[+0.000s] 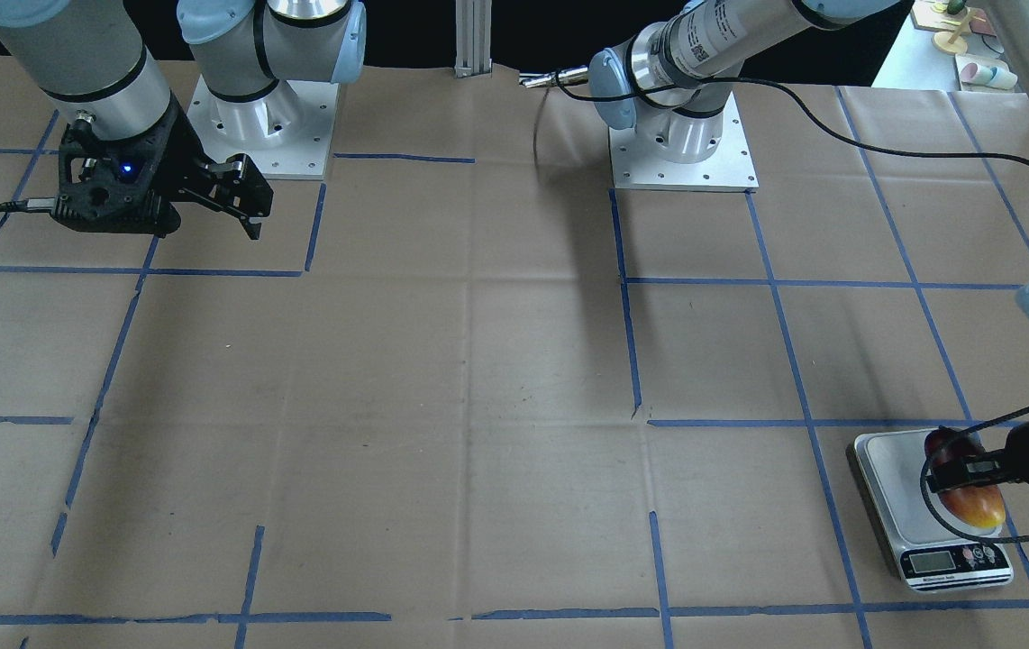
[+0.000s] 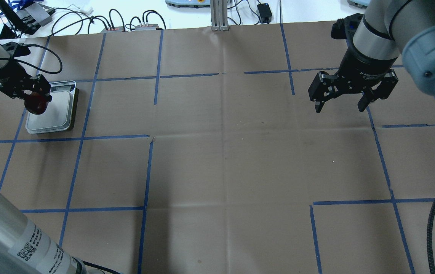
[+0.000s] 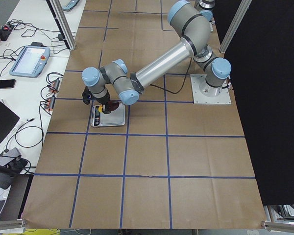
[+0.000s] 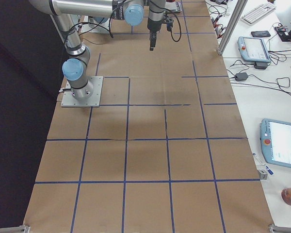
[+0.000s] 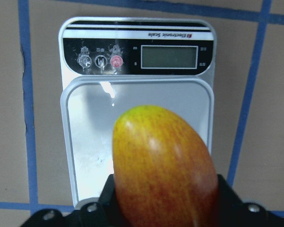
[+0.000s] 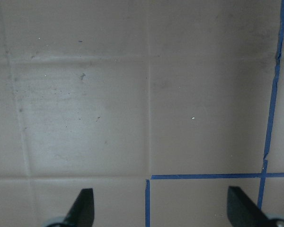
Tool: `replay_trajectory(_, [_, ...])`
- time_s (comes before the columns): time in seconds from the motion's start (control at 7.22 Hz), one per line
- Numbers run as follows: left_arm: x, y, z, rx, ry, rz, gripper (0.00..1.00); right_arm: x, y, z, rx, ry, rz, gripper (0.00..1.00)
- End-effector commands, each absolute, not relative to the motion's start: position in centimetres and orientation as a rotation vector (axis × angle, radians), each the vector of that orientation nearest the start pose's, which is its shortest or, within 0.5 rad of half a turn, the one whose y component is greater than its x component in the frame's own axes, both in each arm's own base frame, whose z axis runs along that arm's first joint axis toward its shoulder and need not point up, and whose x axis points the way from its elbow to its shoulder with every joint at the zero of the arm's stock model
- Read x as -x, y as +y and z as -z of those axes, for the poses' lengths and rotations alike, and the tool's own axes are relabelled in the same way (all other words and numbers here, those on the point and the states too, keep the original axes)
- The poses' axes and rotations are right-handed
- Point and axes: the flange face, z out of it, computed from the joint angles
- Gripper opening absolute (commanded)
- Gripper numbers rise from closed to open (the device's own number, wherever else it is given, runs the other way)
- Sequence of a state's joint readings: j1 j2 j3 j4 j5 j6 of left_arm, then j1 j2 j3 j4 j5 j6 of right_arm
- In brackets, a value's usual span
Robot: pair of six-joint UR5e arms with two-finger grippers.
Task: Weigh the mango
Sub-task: 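Carry the mango with the left gripper onto the white scale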
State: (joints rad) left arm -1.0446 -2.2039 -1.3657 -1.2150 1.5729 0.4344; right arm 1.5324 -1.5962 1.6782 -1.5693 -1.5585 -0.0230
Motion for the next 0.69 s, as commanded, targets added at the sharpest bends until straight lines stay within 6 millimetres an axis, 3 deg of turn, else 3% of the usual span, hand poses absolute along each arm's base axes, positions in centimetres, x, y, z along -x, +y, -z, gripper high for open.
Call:
replay_trajectory(0.0, [-23.9,-67.6,-21.8,0.138,3.156,-0.070,0.75,-11.6,-47.6,-44.7,-0.025,3.124,-0.131,1.00])
replay_trajectory(0.14, [-24.1,-67.9,-22.6,0.137,3.140,-0.048,1.00,-11.6,-47.6,-44.8,-0.025,3.124,-0.129,1.00])
replay_trajectory(0.42, [-23.2,-67.4,-28.8,0.146,3.107,0.058,1.00,-11.6,-47.6,-44.7,-0.025,3.124,-0.131,1.00])
replay_trajectory(0.55, [-21.8,-65.4,-33.5,0.160,3.101,0.054,1.00,-11.6,-47.6,-44.7,-0.025,3.124,-0.131,1.00])
